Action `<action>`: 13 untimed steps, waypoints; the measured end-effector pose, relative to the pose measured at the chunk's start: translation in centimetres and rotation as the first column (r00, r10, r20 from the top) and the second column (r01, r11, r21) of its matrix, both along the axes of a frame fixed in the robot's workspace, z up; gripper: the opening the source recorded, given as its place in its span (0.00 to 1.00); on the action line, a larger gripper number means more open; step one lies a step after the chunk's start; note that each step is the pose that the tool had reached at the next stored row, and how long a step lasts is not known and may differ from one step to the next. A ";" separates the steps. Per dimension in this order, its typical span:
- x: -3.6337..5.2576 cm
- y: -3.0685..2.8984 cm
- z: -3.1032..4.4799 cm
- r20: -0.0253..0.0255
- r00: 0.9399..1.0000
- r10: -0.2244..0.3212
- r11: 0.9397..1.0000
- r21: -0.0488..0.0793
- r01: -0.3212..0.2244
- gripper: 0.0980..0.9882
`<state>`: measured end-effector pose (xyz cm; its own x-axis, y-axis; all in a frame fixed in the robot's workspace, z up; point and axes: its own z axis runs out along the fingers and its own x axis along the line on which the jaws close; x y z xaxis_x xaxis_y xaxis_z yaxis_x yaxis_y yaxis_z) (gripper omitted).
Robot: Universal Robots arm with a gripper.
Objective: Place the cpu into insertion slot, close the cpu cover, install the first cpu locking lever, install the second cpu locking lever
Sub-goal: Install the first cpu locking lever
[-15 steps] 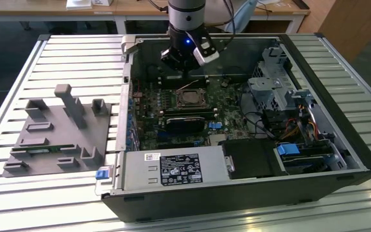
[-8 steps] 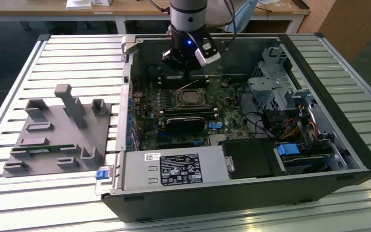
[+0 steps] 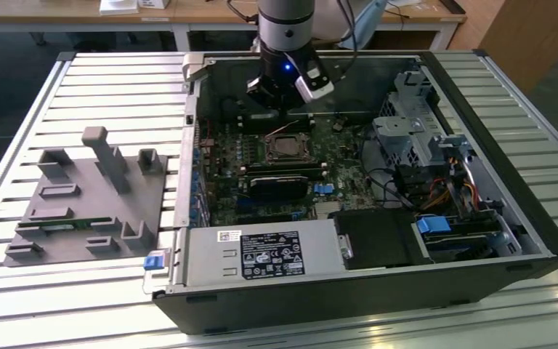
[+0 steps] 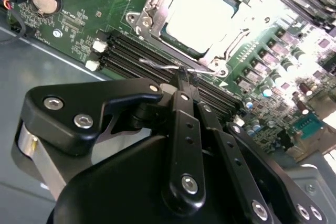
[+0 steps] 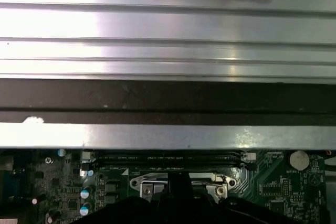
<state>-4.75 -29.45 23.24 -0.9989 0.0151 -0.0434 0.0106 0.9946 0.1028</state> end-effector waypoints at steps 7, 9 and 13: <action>0.70 0.16 -0.57 0.000 1.000 0.000 1.000 0.000 0.000 0.01; 0.79 0.16 -0.65 0.000 1.000 0.000 1.000 0.000 0.000 0.01; 0.86 0.19 -0.75 0.000 1.000 0.000 1.000 0.000 0.000 0.01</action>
